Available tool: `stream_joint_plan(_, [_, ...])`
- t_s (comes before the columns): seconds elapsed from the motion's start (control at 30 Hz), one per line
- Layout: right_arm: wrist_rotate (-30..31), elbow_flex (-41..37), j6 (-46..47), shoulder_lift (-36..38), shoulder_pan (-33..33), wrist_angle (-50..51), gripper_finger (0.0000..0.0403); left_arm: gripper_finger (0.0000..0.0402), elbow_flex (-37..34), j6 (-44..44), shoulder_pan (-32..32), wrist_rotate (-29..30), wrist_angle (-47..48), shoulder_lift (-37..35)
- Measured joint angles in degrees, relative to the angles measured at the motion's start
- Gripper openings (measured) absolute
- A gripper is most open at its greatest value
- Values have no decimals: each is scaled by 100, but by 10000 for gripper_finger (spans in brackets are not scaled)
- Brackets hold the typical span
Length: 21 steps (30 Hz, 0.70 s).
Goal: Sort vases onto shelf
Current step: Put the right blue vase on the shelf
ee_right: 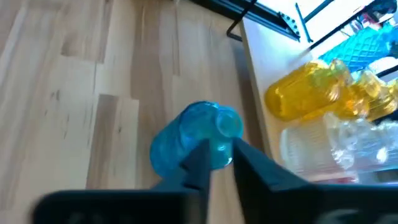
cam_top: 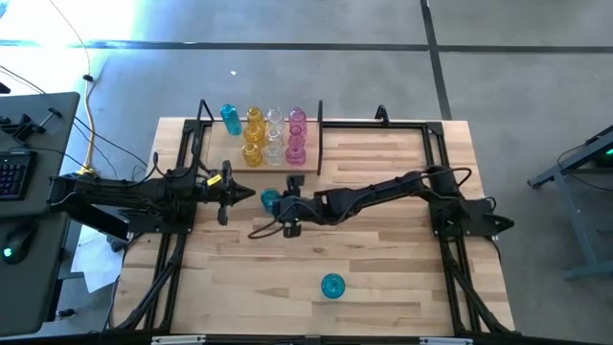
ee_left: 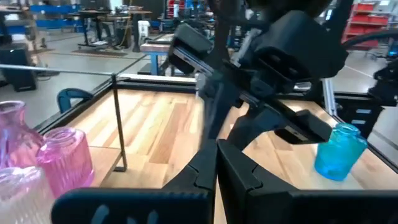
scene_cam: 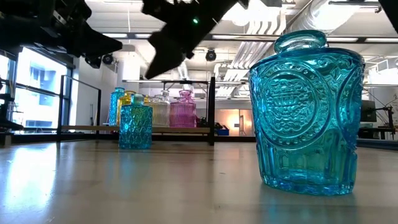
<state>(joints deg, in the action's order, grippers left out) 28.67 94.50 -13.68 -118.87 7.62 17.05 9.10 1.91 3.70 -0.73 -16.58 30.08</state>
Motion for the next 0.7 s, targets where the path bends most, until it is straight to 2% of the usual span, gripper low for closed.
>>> stream_joint_plan(0.1, [-7, -717, 143, 310, 38, -494, 11, 3, 17, 229, -135, 363, 79, 114])
stream_joint_plan(0.3, [256, -1971, 553, 1300, 303, -1141, 28, 3, 712, 644, -297, 860, 1478, 626])
stream_joint_plan(0.47, [597, -2986, 936, 2236, 510, -1397, 13, 8, 1309, 869, -314, 941, 2221, 1260])
stream_joint_plan(0.57, [632, -3568, 1136, 2695, 633, -1684, 2, 28, 1563, 894, -373, 868, 2406, 1680])
stream_joint_plan(0.7, [638, -4203, 1221, 3094, 767, -2259, 4, 76, 1836, 904, -483, 844, 2495, 2215])
